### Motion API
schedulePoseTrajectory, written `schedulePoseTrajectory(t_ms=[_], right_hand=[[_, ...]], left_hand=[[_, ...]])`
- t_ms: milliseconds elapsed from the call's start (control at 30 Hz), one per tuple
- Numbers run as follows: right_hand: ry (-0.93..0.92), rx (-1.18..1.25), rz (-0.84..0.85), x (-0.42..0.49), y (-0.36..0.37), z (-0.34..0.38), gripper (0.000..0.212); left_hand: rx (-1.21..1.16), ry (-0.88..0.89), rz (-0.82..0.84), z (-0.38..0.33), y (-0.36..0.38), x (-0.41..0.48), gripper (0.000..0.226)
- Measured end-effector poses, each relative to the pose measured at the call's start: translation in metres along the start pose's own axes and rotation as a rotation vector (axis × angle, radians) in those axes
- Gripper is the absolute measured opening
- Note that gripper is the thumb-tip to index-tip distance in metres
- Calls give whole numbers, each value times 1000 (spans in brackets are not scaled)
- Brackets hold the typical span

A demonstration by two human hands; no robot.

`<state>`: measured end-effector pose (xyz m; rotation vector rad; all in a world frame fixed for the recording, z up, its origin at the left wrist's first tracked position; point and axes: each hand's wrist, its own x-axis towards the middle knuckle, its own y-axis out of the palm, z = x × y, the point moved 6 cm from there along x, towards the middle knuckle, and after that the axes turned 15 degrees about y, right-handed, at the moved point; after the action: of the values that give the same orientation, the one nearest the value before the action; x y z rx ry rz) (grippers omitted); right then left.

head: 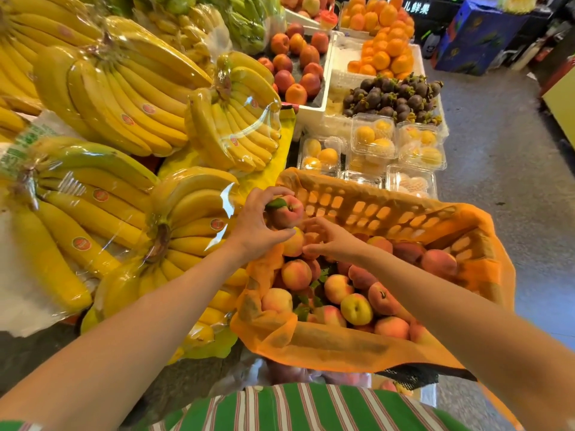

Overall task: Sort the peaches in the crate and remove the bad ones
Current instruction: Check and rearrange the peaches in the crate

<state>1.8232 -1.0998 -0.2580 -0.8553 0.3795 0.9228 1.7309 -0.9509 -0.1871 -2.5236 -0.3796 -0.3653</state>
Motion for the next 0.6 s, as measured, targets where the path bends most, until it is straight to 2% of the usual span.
schedulePoseTrajectory(t_ms=[133, 233, 400, 500, 600], right_hand=[[-66, -324, -88, 32, 22, 2, 84], [-69, -395, -201, 45, 25, 2, 80], [-181, -261, -243, 29, 14, 6, 65], [-210, -107, -251, 8, -5, 2, 62], [-245, -75, -273, -15, -23, -2, 61]], left_hand=[[-15, -27, -19, 12, -4, -2, 63], [-52, -35, -12, 18, -6, -3, 64], [-79, -46, 11, 21, -6, 0, 65], [-109, -37, 20, 21, -5, 4, 64], [-118, -13, 44, 14, 2, 11, 64]])
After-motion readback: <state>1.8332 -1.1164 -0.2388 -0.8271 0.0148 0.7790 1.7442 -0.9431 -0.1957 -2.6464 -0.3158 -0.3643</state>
